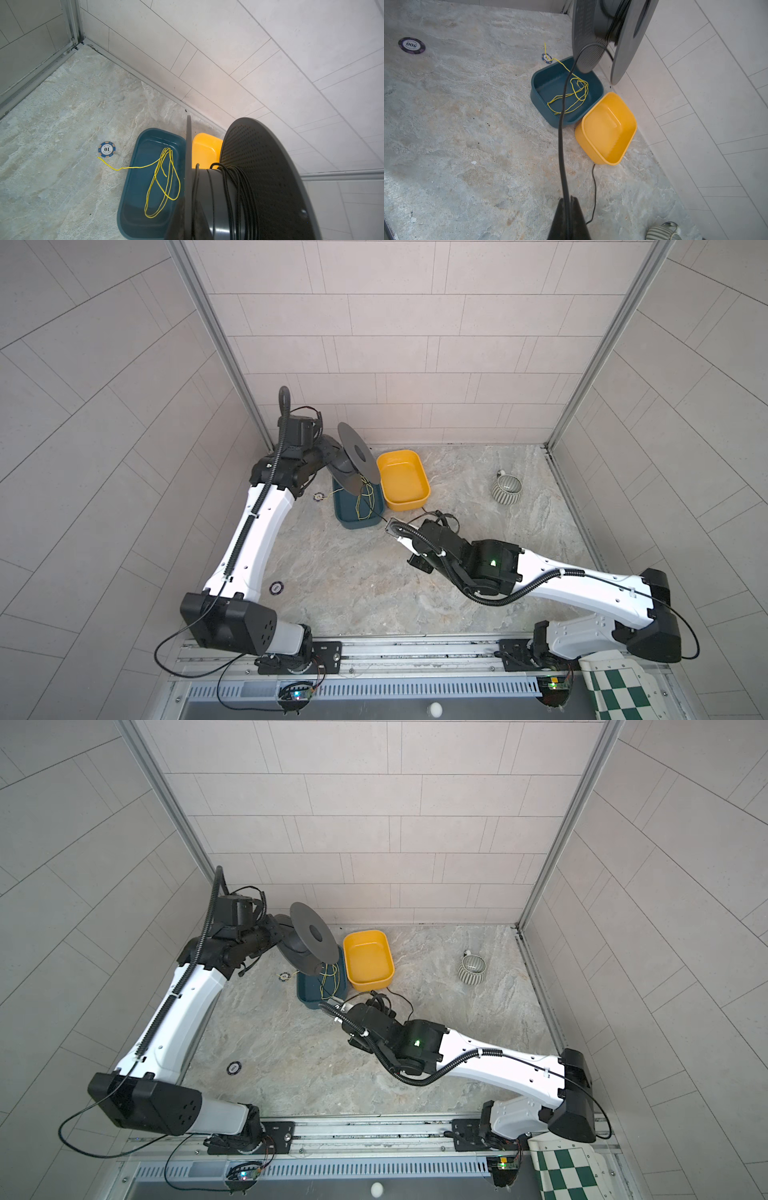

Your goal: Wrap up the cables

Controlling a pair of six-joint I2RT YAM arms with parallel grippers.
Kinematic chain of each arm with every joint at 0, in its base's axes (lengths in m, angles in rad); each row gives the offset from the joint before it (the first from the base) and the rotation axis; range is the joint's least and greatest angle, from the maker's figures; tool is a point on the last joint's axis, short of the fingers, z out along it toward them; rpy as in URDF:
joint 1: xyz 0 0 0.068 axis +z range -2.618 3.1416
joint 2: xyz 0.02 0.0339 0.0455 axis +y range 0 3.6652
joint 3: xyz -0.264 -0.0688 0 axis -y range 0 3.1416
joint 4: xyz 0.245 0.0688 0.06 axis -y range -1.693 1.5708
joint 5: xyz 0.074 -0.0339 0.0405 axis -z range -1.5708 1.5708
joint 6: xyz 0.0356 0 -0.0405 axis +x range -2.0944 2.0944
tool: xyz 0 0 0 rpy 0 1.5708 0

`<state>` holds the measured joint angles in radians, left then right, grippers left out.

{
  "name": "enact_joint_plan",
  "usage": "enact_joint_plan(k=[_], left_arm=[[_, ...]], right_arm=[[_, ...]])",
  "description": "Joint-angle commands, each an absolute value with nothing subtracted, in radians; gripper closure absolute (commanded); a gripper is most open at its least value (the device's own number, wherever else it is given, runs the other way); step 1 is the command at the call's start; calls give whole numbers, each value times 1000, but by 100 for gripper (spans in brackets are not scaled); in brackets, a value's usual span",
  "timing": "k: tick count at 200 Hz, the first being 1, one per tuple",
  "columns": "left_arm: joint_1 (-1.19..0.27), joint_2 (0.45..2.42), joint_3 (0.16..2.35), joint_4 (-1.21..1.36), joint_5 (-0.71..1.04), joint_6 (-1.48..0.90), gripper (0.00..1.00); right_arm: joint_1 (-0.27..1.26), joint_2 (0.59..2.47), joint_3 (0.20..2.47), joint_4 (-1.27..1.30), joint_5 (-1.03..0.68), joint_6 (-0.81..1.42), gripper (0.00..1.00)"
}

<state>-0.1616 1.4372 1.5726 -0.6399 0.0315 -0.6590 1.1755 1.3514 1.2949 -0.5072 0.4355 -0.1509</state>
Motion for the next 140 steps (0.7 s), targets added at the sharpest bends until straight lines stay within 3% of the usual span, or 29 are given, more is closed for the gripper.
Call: enact_joint_plan(k=[1,72,140], left_arm=[[-207,1425,1579,-576,-33,-592,100],[-390,1453,1643,-742,-102,-412,100],[-470,1438,1641,-802,-39,-245,100]], right_arm=[[1178,1366,1377,-548,500,-231,100],[1144,1457,1584,-541,599,-328,100],[957,1501,1738,-566,478,-312,100]])
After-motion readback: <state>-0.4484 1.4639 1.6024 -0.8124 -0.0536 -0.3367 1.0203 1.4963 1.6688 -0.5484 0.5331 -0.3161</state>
